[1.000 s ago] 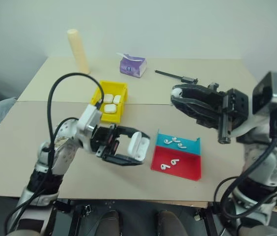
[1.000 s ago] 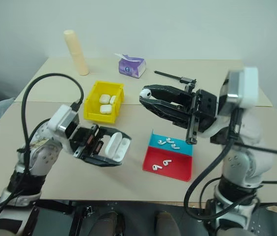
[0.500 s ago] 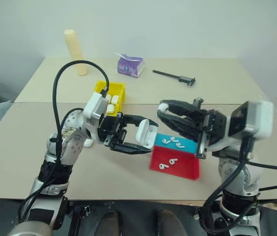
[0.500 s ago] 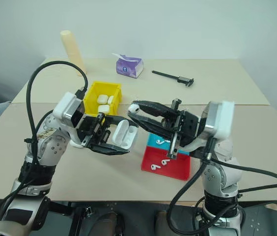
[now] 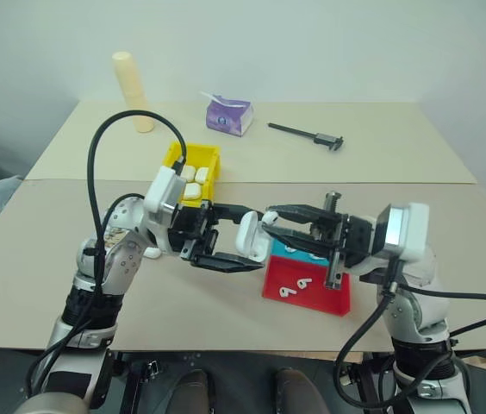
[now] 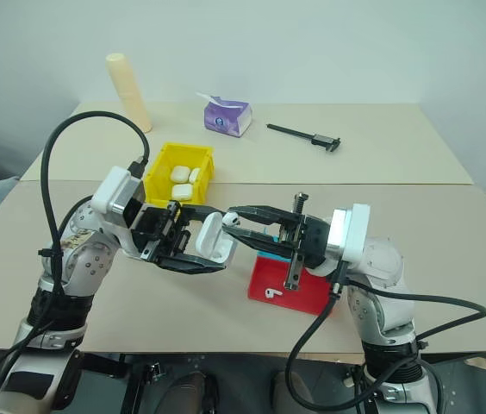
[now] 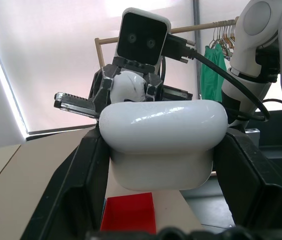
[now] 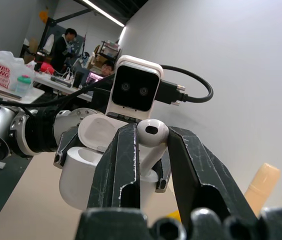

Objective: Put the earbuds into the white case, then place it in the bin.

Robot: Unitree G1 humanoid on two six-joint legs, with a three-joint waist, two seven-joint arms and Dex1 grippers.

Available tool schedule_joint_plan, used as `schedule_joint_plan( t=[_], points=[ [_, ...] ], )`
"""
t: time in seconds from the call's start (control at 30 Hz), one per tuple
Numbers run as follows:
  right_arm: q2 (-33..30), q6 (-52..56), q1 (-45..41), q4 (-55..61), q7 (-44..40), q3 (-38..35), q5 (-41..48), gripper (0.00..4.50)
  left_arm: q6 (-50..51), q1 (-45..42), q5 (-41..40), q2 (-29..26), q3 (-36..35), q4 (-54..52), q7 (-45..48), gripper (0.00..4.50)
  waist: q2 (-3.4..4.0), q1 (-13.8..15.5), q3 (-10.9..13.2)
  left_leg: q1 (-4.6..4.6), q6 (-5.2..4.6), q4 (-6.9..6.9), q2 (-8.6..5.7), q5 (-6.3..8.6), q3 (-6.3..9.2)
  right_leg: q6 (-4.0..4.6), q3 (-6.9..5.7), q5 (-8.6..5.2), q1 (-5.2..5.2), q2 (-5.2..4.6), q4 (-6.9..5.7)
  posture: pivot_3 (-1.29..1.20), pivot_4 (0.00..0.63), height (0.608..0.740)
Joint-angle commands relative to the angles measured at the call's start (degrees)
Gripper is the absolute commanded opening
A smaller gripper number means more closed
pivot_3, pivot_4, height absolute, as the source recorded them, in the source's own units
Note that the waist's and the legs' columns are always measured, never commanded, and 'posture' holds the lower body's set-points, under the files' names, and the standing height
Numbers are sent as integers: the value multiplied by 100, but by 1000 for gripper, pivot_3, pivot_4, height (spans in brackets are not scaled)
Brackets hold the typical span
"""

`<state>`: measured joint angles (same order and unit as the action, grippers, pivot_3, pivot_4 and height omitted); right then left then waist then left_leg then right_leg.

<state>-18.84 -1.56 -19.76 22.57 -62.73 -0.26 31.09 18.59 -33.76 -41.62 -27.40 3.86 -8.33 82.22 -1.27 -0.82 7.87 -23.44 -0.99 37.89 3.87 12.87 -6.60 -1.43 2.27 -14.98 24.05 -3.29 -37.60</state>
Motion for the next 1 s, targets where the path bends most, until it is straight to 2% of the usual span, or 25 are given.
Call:
schedule_joint_plan(
  t=[0.03, 0.53, 0.67, 0.8, 1.0],
  points=[
    [-36, -234, -9, 68, 63, 49, -10, 783, -138, -20, 4, -2, -90, -194, -19, 2792, 0, 0, 0, 0, 0, 0, 0, 0, 0, 0, 0, 0, 0, 0, 0, 0, 150, 740],
    [-212, -462, 58, 1, 80, 244, -144, 783, -215, -31, 92, 45, -36, -145, 12, 2792, 0, 1, 0, -1, 0, 0, 0, 0, 0, 0, 0, 0, 0, 0, 1, 0, 150, 740],
    [-320, -697, 113, -25, -75, 319, -235, 1801, -232, -46, 111, 65, -40, -114, 5, 2792, 0, 3, 0, 0, 0, 0, 0, 0, -1, 0, 0, 0, -1, 0, 2, 0, 150, 740],
    [-367, -820, 117, -102, -73, 341, -313, 3122, -264, -42, 161, 83, -47, -80, 14, 2792, 0, 2, 0, 0, 0, 0, 0, 0, 0, 0, 0, 0, 0, 0, 1, 0, 150, 740],
    [-471, -865, 107, -141, -104, 357, -294, 3122, -261, 30, 183, 61, -80, -91, 29, 2792, 0, 2, 0, 0, 0, 0, 0, 0, 0, 0, 0, 0, 0, 0, 2, 0, 150, 740]
  ],
)
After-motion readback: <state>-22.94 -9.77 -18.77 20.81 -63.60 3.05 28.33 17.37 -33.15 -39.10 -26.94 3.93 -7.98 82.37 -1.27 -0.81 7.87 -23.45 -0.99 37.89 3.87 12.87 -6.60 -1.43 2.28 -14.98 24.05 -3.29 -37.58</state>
